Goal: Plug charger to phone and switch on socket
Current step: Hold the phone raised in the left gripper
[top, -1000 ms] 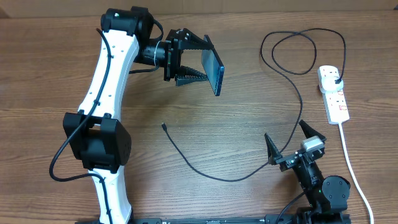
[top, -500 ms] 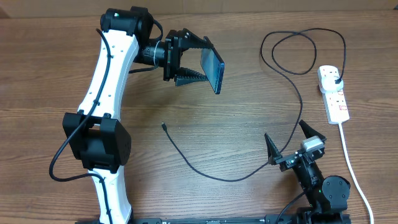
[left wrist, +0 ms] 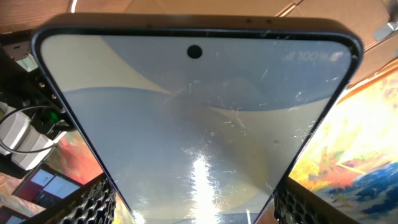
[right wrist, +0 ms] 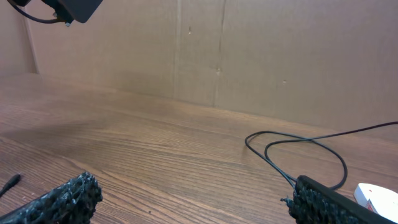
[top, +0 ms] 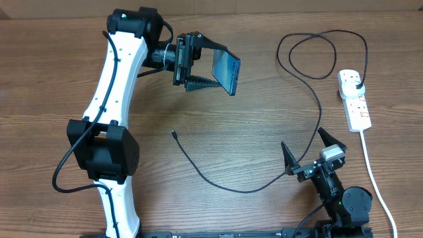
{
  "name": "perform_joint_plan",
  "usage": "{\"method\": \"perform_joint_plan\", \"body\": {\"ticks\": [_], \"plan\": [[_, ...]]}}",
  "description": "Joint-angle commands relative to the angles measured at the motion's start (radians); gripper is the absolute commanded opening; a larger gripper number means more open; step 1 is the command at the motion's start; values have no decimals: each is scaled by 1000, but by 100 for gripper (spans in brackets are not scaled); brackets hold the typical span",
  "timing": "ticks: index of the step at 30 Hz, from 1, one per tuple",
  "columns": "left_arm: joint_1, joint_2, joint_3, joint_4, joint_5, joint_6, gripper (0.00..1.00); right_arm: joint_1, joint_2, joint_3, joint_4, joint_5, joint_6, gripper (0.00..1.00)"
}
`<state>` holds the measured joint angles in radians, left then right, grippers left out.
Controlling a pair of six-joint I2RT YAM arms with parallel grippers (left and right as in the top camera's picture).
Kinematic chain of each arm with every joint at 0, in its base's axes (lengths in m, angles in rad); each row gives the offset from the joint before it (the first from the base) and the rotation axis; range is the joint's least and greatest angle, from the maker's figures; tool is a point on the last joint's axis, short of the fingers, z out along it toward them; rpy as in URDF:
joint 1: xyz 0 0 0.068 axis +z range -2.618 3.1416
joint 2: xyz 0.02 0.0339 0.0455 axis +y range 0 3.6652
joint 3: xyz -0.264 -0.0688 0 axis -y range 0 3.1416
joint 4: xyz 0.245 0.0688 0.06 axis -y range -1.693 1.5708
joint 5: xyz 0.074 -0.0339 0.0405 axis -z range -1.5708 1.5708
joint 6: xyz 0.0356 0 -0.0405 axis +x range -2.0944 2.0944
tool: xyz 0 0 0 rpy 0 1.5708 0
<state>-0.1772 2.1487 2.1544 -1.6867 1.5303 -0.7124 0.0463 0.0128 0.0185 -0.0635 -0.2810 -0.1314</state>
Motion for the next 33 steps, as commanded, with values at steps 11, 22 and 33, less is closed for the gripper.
{"method": "perform_joint_plan", "body": {"ticks": [11,22,33], "plan": [[1,-24,21,-1,51,-20,68,-2,-10,-10,5,10,3,100],[1,-24,21,28,51,2,62,-2,-10,-10,5,10,3,100],[-1,-24,21,119,-139,63,58,-2,-10,-10,5,10,3,100]]}}
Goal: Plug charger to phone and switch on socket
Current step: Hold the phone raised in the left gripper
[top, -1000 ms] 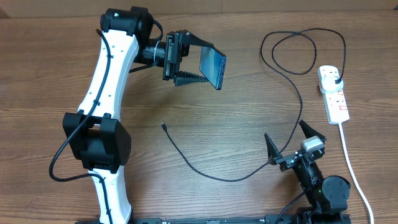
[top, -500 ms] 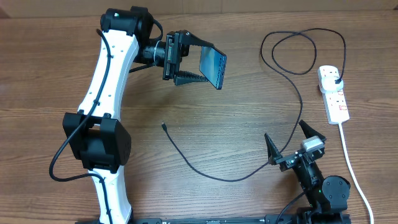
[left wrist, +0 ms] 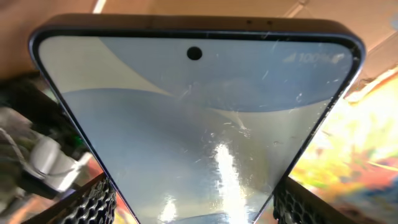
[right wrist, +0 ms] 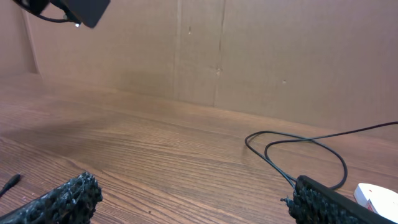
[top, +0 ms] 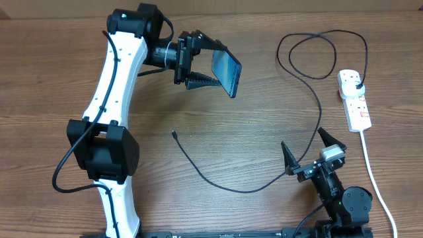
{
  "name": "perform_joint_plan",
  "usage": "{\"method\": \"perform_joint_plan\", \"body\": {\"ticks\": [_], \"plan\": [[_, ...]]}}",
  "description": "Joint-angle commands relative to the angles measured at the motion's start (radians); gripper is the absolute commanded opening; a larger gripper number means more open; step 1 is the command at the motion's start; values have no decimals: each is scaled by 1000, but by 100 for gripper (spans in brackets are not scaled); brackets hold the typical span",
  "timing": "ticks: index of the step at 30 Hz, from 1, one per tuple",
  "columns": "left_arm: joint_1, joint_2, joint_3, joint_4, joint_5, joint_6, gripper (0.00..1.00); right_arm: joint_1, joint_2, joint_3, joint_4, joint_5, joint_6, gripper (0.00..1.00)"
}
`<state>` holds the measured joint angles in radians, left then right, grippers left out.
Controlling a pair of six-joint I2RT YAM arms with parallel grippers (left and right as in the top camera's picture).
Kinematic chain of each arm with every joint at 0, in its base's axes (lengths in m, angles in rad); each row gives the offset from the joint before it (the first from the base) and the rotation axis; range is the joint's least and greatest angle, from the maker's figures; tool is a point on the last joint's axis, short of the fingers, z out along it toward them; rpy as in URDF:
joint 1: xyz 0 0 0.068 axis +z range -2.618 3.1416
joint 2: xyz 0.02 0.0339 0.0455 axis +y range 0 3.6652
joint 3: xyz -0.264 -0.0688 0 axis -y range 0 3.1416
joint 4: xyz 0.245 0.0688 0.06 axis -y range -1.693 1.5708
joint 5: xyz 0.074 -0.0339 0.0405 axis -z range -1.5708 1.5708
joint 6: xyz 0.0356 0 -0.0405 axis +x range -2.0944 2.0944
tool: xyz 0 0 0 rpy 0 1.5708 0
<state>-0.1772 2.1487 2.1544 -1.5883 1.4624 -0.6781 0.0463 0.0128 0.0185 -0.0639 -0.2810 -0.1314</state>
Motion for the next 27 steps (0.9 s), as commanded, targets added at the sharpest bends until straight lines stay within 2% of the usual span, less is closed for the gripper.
{"method": "perform_joint_plan", "body": {"ticks": [1,4,7,14,17,23,27], "plan": [[-1,-24,21,35,-100,30,61,-2,-10,-10,5,10,3,100],[-1,-24,21,82,-152,77,60,-2,-10,-10,5,10,3,100],[-1,-24,21,102,-189,135,55,-2,-10,-10,5,10,3,100],[-3,-24,21,128,-293,179,53,-2,-10,-10,5,10,3,100],[-3,-24,21,140,-296,239,54,-2,-10,-10,5,10,3,100],[0,-24,21,190,-302,242,56,-2,-10,-10,9,10,2,100],[0,-24,21,208,-250,274,55,-2,-10,-10,85,-32,12,100]]}}
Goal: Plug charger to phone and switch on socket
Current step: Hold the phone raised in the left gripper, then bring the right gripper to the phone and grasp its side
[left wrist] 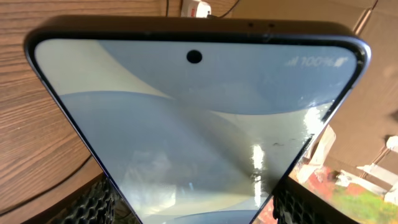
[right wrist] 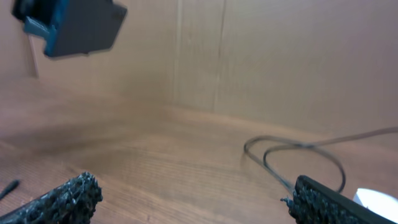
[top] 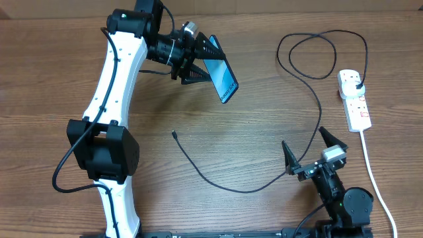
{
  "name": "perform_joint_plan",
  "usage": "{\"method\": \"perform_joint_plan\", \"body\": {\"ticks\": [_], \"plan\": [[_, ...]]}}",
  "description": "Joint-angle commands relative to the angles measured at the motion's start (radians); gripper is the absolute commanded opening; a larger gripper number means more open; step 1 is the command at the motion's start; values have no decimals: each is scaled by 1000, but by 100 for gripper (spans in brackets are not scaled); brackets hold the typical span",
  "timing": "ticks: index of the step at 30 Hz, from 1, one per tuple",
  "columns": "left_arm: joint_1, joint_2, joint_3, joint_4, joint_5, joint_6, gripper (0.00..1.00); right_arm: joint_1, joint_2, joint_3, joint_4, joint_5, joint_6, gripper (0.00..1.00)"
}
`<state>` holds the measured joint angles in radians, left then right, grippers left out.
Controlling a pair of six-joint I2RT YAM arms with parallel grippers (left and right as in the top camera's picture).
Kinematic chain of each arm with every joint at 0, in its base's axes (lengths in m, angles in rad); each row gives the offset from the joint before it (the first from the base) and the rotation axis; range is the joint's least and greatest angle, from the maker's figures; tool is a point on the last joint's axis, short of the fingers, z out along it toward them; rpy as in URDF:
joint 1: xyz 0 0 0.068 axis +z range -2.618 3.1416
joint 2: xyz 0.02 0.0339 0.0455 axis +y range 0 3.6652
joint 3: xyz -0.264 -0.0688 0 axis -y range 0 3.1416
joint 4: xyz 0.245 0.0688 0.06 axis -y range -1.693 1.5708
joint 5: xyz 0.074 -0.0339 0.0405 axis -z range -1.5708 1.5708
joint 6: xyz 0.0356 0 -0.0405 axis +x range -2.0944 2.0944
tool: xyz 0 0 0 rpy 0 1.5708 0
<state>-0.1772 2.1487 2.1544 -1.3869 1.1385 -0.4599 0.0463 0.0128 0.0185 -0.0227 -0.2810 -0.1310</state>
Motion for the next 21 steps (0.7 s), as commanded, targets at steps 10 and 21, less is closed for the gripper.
{"method": "perform_joint_plan", "body": {"ticks": [10,21], "plan": [[8,-24,21,42,145,103,54,-3,165,425,-170,-88,108,100],[5,-24,21,41,144,147,54,-2,901,1480,-1088,-142,109,100]]}}
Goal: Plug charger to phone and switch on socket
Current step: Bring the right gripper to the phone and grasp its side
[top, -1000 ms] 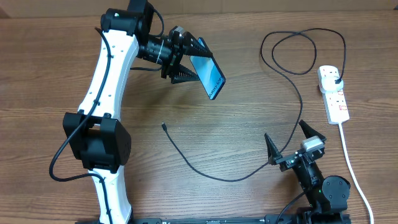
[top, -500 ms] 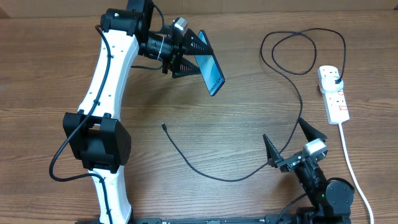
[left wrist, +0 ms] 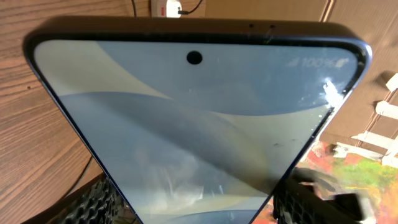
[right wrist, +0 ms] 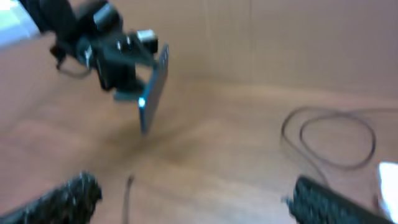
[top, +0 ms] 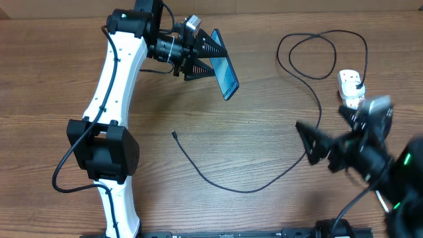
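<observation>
A dark-framed phone [top: 226,77] with a lit blue-grey screen [left wrist: 193,124] hangs above the back middle of the table, tilted, with my left gripper [top: 206,58] shut on its lower end. The black charger cable [top: 246,190] lies on the wood with its free plug tip [top: 174,134] at centre left. Its far end loops back to the white socket strip [top: 351,83] at the right. My right gripper [top: 325,132] hovers open and blurred near the strip, holding nothing. In the right wrist view the phone [right wrist: 153,84] and plug tip [right wrist: 129,181] show ahead of my open right gripper [right wrist: 193,199].
The wooden table [top: 59,73] carries the cable's loop [top: 322,53] at the back right. The strip's white lead runs toward the front right corner, mostly hidden behind my right arm. A cardboard wall [right wrist: 298,37] stands behind the table.
My right arm has left its low spot at the front edge and is now raised, blurred, close to the socket strip. The left gripper has tipped the phone slightly further.
At first my left gripper held the phone above the back middle while the right gripper stood open at the front right. The phone was then turned and tilted in two steps with the right arm still. Now the right arm is up beside the strip.
</observation>
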{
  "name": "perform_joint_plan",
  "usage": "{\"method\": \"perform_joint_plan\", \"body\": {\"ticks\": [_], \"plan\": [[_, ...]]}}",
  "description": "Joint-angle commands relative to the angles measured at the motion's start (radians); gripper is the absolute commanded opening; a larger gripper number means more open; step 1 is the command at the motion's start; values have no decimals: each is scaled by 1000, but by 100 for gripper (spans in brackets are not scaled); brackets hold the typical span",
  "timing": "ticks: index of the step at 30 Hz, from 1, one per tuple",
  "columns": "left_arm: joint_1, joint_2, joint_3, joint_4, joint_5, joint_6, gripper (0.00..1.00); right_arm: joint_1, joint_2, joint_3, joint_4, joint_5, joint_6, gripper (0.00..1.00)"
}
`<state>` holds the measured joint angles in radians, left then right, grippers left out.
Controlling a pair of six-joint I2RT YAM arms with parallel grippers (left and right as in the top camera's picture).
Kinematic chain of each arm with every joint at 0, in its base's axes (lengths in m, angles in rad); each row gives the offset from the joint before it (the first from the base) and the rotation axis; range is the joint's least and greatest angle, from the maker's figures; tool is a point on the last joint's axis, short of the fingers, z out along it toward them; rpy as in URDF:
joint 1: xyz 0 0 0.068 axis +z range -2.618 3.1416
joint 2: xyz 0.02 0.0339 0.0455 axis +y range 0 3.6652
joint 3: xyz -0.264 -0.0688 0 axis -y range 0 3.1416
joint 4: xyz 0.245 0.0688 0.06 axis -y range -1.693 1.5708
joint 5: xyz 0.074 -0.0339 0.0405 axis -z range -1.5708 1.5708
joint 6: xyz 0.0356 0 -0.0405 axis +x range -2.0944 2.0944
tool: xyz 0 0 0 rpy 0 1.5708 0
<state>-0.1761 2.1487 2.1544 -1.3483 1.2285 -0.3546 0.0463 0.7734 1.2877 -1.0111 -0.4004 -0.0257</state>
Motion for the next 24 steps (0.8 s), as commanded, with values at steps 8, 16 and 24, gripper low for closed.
{"method": "perform_joint_plan", "body": {"ticks": [8,16,24], "plan": [[-18,-24,21,-1,53,90,54,-2,412,484,-258,-200,45,94],[-45,-24,21,-1,45,90,55,98,585,480,-345,-173,71,73],[-63,-24,21,-2,47,90,56,268,746,480,-301,-67,90,65]]}}
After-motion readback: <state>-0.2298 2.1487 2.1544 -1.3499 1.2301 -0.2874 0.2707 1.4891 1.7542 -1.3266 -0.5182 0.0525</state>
